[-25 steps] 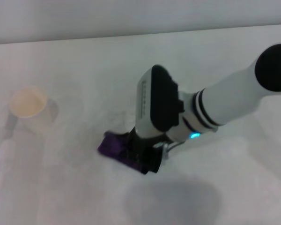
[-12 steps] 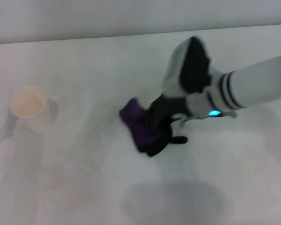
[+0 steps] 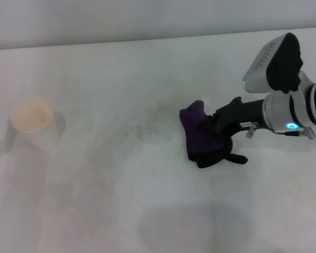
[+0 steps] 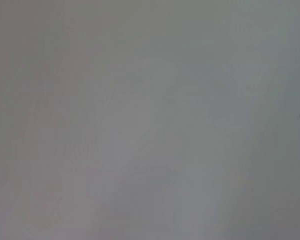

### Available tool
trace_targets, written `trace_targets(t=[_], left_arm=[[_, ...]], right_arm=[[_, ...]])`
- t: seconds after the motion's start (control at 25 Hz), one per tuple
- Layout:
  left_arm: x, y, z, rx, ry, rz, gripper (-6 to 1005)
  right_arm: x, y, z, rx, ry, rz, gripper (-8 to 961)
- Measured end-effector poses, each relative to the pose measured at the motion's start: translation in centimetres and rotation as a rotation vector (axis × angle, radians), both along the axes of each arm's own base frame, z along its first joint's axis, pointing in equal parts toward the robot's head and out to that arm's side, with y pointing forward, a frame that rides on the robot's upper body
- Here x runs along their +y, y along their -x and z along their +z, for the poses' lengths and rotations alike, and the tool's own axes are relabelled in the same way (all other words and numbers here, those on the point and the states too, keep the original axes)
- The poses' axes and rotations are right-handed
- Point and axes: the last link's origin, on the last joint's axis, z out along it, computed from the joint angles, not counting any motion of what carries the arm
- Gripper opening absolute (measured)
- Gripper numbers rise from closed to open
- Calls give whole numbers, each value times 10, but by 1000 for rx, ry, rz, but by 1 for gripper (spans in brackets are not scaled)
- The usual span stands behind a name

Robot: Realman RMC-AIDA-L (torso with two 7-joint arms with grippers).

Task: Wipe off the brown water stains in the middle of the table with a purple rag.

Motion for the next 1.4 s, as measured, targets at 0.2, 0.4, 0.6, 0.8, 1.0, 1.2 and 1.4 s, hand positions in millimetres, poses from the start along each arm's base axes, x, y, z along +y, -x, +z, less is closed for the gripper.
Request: trace_targets(t=[0.2, 0.4, 0.6, 0.8, 1.0, 1.2, 1.4], left_arm=[[2, -2, 0, 1, 0, -6, 887], [2, -2, 0, 2, -1, -7, 888], [2, -1, 0, 2, -1, -5, 888], [2, -2, -2, -2, 2, -5, 888], [2, -3, -2, -4, 1, -7, 888], [1, -4, -3, -12, 1, -7, 887], [0, -4, -4, -10, 3, -2, 888]], right_arm=[[4, -2, 9, 46, -56, -14, 119], [9, -2, 27, 175, -156, 22, 219], [21, -10, 58, 409, -356, -28, 368], [15, -42, 88, 644, -632, -52, 607], [-17, -78, 95, 585, -1008, 73, 804], [-25, -99, 88, 396, -1076, 45, 855], [-28, -118, 77, 308, -1058, -66, 864]])
